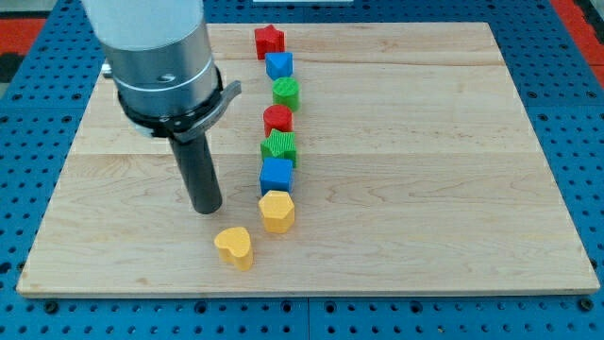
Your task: Adjust yellow blocks and red star to form a vertical line
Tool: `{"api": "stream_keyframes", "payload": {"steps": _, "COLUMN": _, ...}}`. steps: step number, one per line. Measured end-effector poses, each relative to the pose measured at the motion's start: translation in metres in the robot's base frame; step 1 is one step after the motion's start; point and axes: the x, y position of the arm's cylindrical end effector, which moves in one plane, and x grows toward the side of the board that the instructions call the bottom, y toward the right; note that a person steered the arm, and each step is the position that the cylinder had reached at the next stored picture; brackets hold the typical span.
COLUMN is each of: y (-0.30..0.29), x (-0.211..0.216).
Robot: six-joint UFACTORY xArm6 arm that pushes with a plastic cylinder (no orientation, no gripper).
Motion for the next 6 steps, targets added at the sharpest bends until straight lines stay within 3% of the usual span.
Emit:
{"api": "stream_keyframes", "payload": {"steps": 2, "y": -0.039, "x": 0.039}}
{"api": "stream_keyframes", "payload": {"steps": 3, "y": -0.011, "x": 0.067}}
{"api": "stream_keyframes", "payload": {"steps": 5, "y": 0.052, "x": 0.060}}
{"api": "stream_keyframes", "payload": {"steps": 6, "y": 0.054, "x": 0.061}}
